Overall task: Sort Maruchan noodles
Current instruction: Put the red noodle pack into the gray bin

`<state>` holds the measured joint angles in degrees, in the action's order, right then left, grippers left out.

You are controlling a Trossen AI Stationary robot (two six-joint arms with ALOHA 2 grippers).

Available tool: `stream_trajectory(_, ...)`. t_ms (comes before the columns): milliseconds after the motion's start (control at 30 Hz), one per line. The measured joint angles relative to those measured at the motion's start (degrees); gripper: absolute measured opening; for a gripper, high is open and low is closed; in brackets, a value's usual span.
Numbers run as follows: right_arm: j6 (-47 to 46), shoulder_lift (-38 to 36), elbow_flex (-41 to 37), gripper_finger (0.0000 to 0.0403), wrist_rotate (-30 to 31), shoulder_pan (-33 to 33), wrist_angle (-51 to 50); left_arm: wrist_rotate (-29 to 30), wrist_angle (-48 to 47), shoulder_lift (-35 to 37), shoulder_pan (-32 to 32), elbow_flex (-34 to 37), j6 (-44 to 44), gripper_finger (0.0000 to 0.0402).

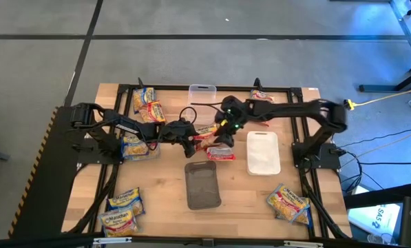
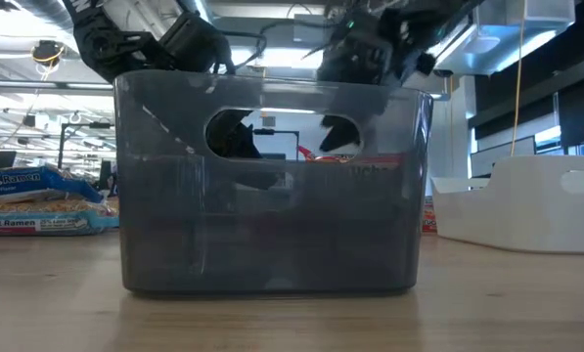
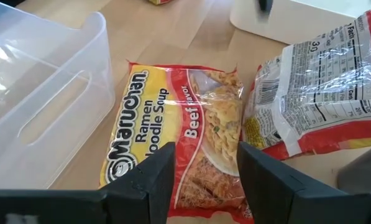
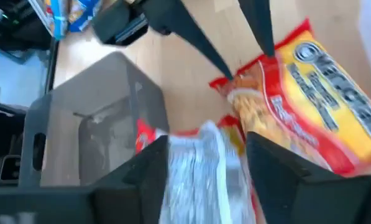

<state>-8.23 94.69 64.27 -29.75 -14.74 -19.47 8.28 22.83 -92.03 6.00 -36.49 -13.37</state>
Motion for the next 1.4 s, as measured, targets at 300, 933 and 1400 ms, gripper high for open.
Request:
stream_trajectory(300,4.4,-6.0,0.0,0.0286,23.4,14.6,-8.8,0.0,-0.4,0.0,0.0,0.0,0.0,0.0165)
stream_trajectory(933,2.2,-1.4,-2.4,0.0298,43.8,27.2,-6.7,0.0,-1.3,0.0,0.0,0.0,0.0,0.0165)
stream_trajectory(1400,2.5,5.0,-3.0,0.0224,48.7,27.1,-5.8,0.0,-1.2,0.0,0.0,0.0,0.0,0.0165)
